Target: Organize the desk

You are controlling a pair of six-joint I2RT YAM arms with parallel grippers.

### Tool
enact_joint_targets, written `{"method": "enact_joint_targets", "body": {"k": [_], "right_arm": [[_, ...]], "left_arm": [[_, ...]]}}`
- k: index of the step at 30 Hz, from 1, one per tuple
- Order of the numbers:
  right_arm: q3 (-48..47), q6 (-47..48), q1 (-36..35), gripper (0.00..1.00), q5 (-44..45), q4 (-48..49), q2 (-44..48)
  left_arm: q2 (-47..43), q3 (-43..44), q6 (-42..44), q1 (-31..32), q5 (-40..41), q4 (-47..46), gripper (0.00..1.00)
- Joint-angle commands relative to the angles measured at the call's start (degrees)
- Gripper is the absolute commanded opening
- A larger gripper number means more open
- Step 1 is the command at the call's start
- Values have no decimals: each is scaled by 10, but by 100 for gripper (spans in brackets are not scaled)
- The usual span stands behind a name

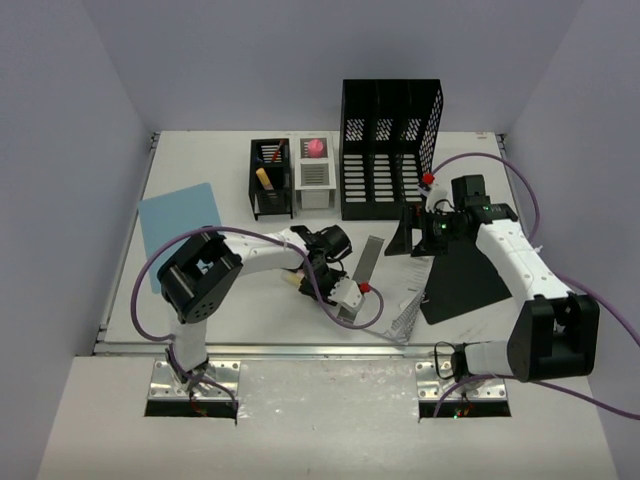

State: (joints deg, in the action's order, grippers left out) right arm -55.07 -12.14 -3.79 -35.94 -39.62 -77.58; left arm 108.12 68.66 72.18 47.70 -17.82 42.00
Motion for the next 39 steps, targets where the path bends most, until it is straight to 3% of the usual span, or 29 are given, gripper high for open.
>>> {"method": "enact_joint_targets", "body": {"k": [1, 7, 12, 15, 21, 27, 31, 33, 36, 39], "right_arm": [[-5, 10, -1, 99, 5, 2, 23], [-15, -1, -1, 99, -3, -5, 24], [-19, -3, -1, 99, -2, -11, 28], [-17, -3, -1, 99, -1, -12, 34], [-20, -3, -1, 99, 3, -11, 33], [-22, -5, -1, 99, 1, -5, 23], [-26, -10, -1, 99, -1, -2, 15], [-29, -10, -1, 99, -1, -1, 11], [-29, -14, -1, 99, -2, 5, 9], [-29, -14, -1, 99, 1, 5, 2]], "left_arm": [[3, -20, -33, 5, 17, -8, 29], [-33, -55, -40, 5, 24, -24, 25], [-56, -56, -44, 5, 31, -28, 13], [-83, -8, -67, 5, 11, -9, 3], [-160, 108, -210, -50, -114, -9, 0], [-261, 85, -405, -169, -168, -197, 0], [-283, 43, -578, -273, -183, -426, 0], [-287, 8, -621, -324, -182, -509, 0], [-287, -57, -683, -365, -159, -715, 0], [-267, -92, -681, -370, -131, -784, 0]]}}
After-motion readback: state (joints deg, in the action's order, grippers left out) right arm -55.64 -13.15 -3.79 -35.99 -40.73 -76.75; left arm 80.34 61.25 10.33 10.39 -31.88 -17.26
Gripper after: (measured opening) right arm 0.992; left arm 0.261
